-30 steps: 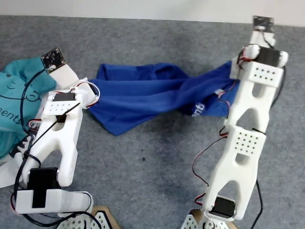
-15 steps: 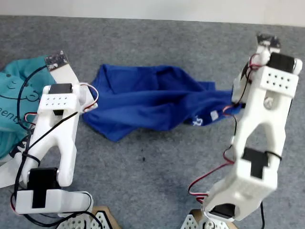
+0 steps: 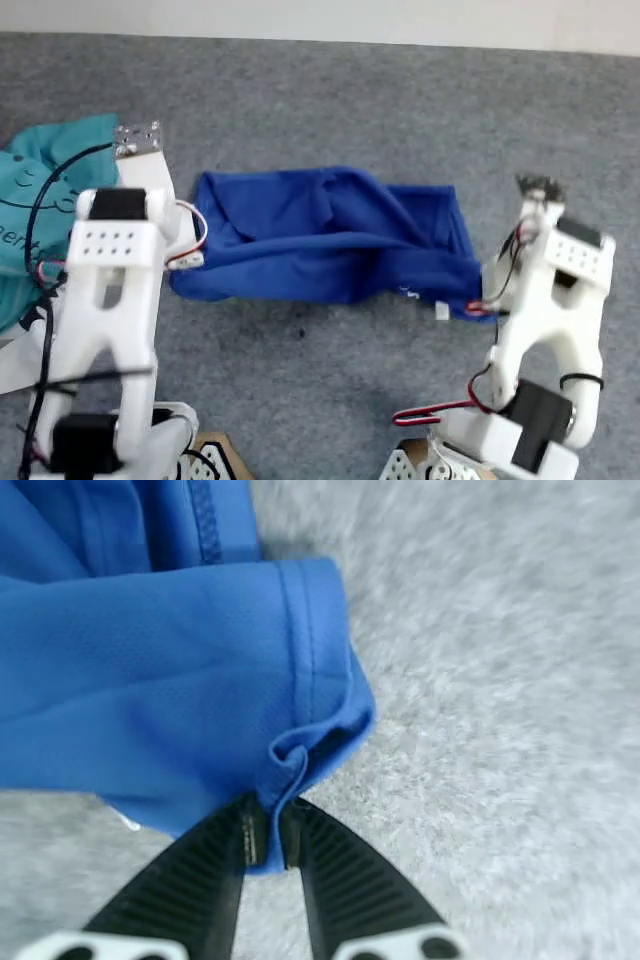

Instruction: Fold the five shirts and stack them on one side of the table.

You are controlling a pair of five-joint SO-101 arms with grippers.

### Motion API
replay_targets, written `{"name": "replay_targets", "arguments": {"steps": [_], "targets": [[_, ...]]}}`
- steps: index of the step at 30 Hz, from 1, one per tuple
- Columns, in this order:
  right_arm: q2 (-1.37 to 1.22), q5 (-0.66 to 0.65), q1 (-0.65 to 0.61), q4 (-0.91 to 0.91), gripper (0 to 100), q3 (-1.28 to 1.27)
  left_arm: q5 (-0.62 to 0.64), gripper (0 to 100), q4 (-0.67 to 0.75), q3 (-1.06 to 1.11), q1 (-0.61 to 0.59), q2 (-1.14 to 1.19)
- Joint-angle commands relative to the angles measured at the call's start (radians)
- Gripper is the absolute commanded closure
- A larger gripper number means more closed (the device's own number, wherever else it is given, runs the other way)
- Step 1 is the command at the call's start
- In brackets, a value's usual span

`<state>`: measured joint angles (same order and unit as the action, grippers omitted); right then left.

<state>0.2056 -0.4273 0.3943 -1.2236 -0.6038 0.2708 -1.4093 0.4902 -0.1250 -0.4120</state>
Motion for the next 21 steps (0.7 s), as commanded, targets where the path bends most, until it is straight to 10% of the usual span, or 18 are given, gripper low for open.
{"name": "replay_targets", "arguments": {"steps": [1,8,21], "targets": [[0.090,-0.083,0.041,0.168,94.3,-0.147,-0.029,99,-0.009,0.013,-0.001,-0.097],[0.176,-0.087,0.058,0.226,76.4,-0.160,-0.141,99,-0.081,-0.136,-0.064,-0.042],[0.542,-0.086,-0.041,-0.030,91.5,-0.328,-0.233,99,-0.196,-0.367,-0.028,0.343]]}}
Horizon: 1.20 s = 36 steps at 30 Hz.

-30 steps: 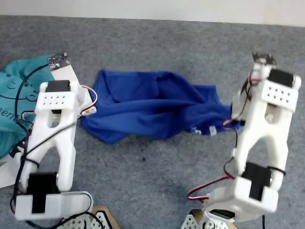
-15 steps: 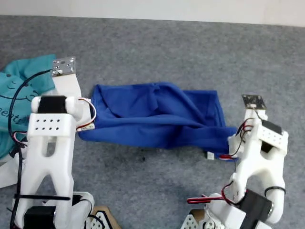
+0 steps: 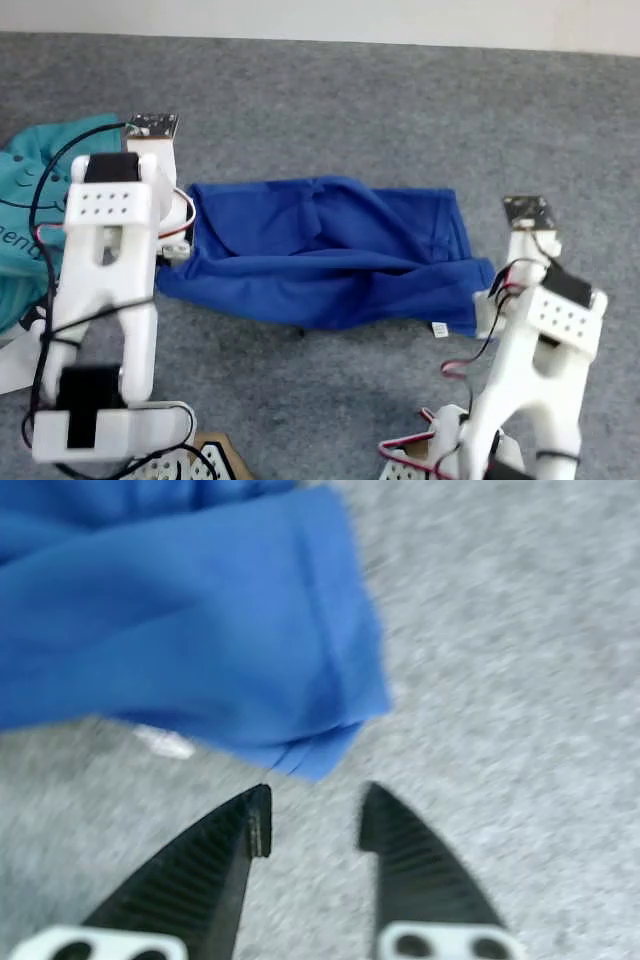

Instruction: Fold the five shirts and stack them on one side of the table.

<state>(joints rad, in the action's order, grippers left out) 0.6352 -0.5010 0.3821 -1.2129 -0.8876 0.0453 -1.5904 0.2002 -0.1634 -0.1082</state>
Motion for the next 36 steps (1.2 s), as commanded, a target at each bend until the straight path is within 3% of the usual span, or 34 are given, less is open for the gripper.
{"name": "replay_targets", "arguments": {"steps": [1,9,14,20,29,36], "targets": [[0.153,-0.012,-0.038,-0.051,91.4,-0.073,-0.008,99,-0.028,-0.099,0.015,0.065],[0.346,0.135,-0.104,-0.110,91.4,-0.133,-0.005,99,-0.035,-0.160,0.030,0.196],[0.271,0.285,-0.206,-0.107,91.4,-0.128,-0.005,99,-0.015,-0.160,0.039,0.216],[0.139,0.379,-0.214,-0.105,91.4,-0.059,-0.009,99,-0.014,-0.140,0.035,0.225],[0.016,0.359,-0.058,0.104,91.3,-0.065,-0.005,99,0.000,-0.117,0.039,0.223],[-0.093,0.302,0.010,0.140,85.3,0.008,-0.003,99,0.002,-0.125,0.071,0.223]]}}
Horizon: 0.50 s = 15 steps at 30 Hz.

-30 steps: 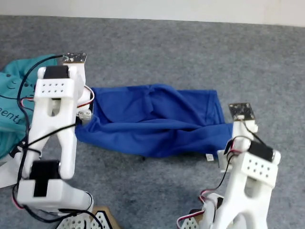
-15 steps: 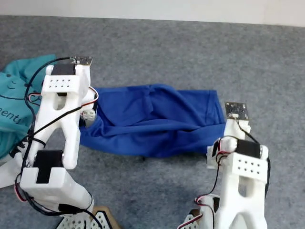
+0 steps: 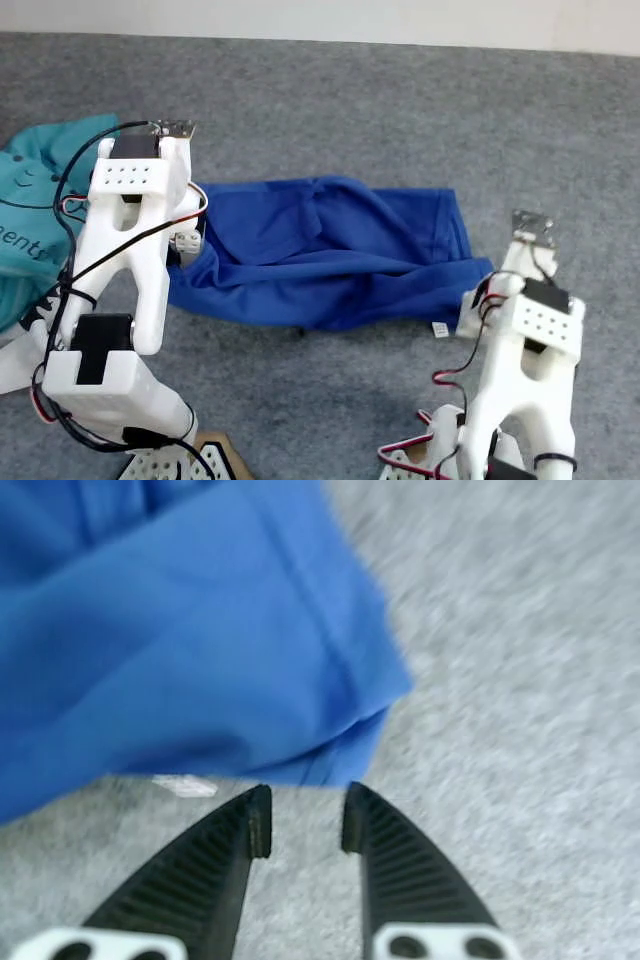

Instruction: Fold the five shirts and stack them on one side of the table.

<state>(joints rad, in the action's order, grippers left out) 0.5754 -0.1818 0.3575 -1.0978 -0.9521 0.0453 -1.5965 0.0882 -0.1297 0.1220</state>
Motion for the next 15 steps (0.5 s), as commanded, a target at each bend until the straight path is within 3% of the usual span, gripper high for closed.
{"name": "replay_targets", "arguments": {"steps": [1,15], "targets": [[-0.051,-0.017,0.042,0.042,85.3,0.076,-0.003,99,0.008,-0.013,0.050,-0.007],[-0.334,0.028,0.012,0.229,85.5,0.125,-0.003,99,0.008,-0.013,0.090,-0.007]]}}
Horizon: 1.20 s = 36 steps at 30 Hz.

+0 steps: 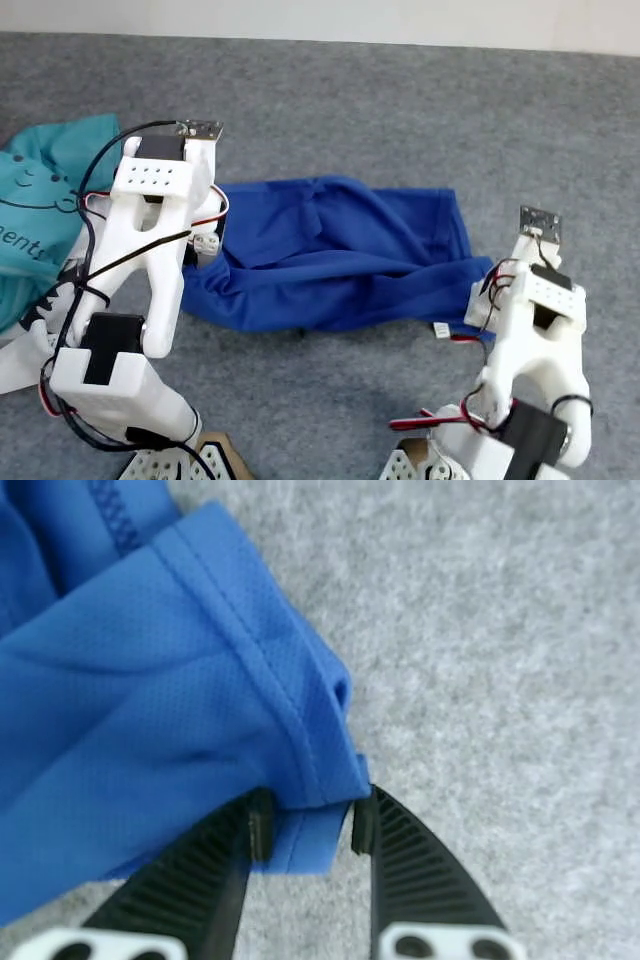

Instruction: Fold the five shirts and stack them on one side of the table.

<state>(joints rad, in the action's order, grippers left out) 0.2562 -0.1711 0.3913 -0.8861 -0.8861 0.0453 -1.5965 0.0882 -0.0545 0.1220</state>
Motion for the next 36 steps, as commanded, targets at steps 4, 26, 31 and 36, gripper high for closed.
{"name": "replay_targets", "arguments": {"steps": [4,26,31,36], "targets": [[-0.030,0.021,-0.025,0.021,95.7,0.085,-0.003,99,0.008,-0.008,0.012,-0.007],[0.410,-0.005,0.102,-0.323,99.3,0.335,-0.003,99,-0.117,-0.117,-0.048,-0.466],[0.498,-0.006,0.102,-0.440,99.3,0.486,-0.003,99,-0.114,-0.124,-0.101,-0.645],[0.599,-0.002,0.102,-0.492,99.3,0.595,-0.002,99,-0.092,-0.186,-0.147,-0.840]]}}
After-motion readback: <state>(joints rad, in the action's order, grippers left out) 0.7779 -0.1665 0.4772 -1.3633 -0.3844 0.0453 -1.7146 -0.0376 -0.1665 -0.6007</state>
